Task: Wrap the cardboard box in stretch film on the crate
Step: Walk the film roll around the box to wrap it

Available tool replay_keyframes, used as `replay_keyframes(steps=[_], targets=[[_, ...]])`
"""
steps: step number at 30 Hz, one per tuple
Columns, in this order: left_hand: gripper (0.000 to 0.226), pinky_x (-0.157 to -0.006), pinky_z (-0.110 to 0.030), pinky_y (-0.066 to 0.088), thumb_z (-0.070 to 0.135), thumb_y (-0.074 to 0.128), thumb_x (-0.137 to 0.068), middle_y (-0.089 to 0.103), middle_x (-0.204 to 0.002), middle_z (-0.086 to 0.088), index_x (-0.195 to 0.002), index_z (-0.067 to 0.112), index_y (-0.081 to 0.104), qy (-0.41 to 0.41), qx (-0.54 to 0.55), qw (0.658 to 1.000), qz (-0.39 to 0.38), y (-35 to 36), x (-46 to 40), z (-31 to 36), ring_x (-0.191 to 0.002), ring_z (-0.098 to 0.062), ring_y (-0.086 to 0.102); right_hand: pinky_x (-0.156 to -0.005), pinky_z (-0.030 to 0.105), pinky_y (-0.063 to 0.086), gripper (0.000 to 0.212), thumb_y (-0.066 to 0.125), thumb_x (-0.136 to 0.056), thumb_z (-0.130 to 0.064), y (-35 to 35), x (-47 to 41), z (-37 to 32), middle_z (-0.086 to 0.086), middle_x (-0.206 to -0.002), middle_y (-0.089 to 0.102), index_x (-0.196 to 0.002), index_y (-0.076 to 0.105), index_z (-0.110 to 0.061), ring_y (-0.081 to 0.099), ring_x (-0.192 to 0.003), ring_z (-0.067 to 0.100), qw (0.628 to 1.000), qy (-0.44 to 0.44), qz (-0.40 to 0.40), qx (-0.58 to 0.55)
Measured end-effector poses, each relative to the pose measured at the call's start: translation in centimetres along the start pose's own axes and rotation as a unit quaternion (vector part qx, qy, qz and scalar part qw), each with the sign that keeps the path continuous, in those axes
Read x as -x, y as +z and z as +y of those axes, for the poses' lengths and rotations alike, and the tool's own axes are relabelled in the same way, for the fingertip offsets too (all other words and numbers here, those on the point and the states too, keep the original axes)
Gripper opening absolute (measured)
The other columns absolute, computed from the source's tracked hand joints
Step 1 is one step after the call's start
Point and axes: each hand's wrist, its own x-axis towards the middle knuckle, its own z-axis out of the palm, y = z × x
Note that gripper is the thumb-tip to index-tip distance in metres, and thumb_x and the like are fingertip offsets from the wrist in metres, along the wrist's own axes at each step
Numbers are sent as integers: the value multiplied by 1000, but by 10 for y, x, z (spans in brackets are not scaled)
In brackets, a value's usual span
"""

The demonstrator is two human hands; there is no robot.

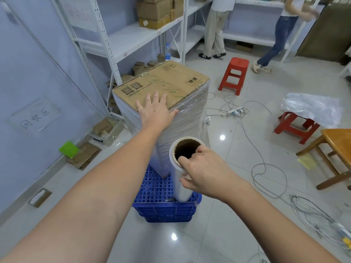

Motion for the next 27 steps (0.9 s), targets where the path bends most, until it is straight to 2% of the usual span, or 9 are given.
replay_keyframes(steps=[4,8,11,14,16,18,20,24,27], targets=[[94,-123,-68,0,78,51,-89,5,-174,-3,-164,33,16,38,30,997,-53,-9,-1,-8,-159,-32,2,-61,31,32,45,55,-86,-62,-4,-1,-16,-1,-49,53,-77,50,-18,44,-45,20,996,80,5,32],[91,-123,-67,1,76,52,-90,4,-173,0,-164,36,16,158,30,982,-99,-20,-9,-35,-159,-33,2,-65,30,25,34,43,-99,-49,-16,-3,-30,-1,-75,58,-81,40,-20,53,-73,22,988,156,-15,-15],[100,-127,-56,6,87,46,-84,1,-174,1,-164,39,9,291,-11,950,-111,-24,-21,-75,-159,-28,3,-63,31,30,24,41,-99,-44,-14,-11,-46,-2,-83,57,-90,40,-22,54,-78,22,970,238,-34,-16],[112,-129,-48,9,93,44,-76,1,-174,1,-165,37,5,419,-34,901,-107,-23,-42,-117,-160,-23,3,-52,30,24,18,43,-93,-36,-11,-25,-65,-7,-66,43,-92,31,-23,49,-68,21,942,330,-55,-8],[111,-129,-46,11,91,40,-78,3,-174,-2,-166,32,5,471,-61,878,-65,-17,-54,-132,-159,-26,5,-51,31,24,25,45,-91,-43,-9,-38,-74,-7,-63,42,-92,31,-23,48,-66,20,920,388,-48,10],[107,-129,-47,13,88,34,-80,9,-173,-7,-166,28,9,490,-74,868,-28,-12,-57,-136,-158,-32,11,-58,32,29,42,43,-91,-64,-4,-49,-79,-7,-62,44,-91,38,-22,45,-62,19,904,421,-61,47],[107,-127,-47,16,87,28,-80,16,-172,-10,-165,24,14,494,-84,866,-11,-9,-55,-135,-156,-36,18,-56,33,24,59,43,-82,-80,4,-58,-80,-7,-56,40,-82,41,-21,40,-56,20,890,447,-50,74],[110,-124,-49,19,86,20,-78,24,-169,-13,-164,18,22,492,-86,866,5,-8,-60,-134,-153,-39,26,-50,24,18,63,72,-68,-67,9,-71,-73,-8,-44,21,-59,33,-19,32,-39,21,897,434,24,83],[106,-126,-50,18,85,30,-82,20,-170,-11,-164,20,18,473,-83,877,-5,-11,-59,-121,-154,-39,24,-48,22,17,58,74,-71,-60,7,-73,-72,-8,-42,24,-55,37,-19,37,-43,22,912,403,28,73]])
